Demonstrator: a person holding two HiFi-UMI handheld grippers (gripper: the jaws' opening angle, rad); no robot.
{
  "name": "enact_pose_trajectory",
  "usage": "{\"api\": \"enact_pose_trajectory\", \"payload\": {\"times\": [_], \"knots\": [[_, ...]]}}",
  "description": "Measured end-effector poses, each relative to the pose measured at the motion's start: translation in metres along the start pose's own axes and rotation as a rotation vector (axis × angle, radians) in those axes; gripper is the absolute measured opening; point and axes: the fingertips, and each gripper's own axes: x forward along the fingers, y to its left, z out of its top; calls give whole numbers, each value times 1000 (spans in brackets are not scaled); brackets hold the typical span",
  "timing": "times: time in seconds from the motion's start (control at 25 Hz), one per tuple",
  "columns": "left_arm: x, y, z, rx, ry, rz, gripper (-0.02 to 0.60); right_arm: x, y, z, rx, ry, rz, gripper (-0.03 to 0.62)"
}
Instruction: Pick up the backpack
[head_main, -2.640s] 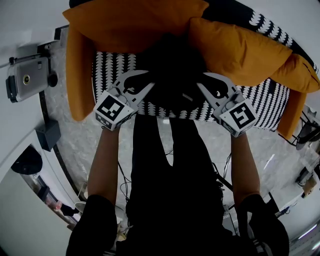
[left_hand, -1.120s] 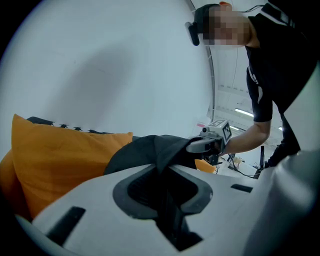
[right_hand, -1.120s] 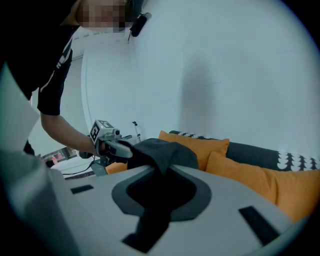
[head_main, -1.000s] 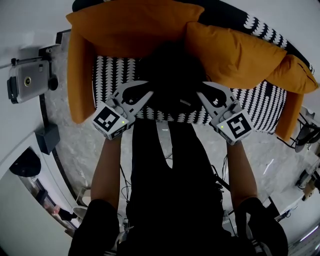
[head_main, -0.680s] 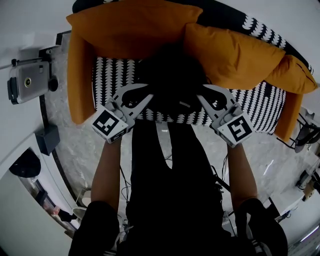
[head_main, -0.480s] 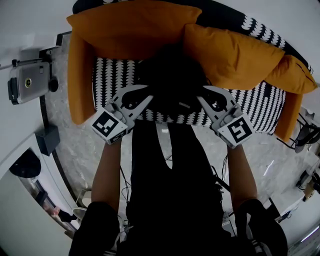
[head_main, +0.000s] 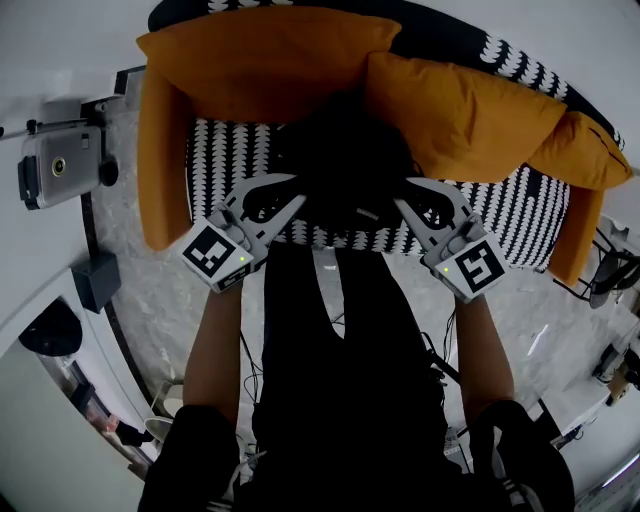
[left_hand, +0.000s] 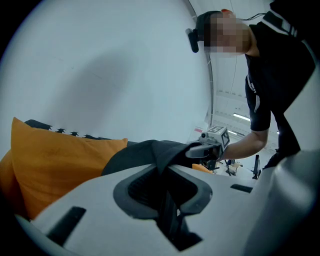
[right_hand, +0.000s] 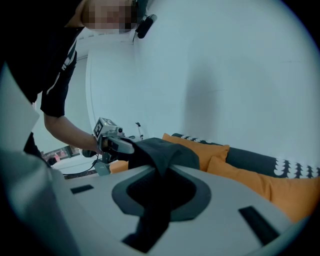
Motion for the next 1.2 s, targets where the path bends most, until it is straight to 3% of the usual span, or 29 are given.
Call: {"api": "enact_pose_trajectory", "payload": {"times": [0.6, 1.2], "knots": [[-14, -2, 20, 31, -17, 11, 67, -10, 12, 22, -13, -23, 17, 63], [-30, -21, 80, 61, -70, 11, 67, -28, 14, 81, -36, -70, 7, 63]]}}
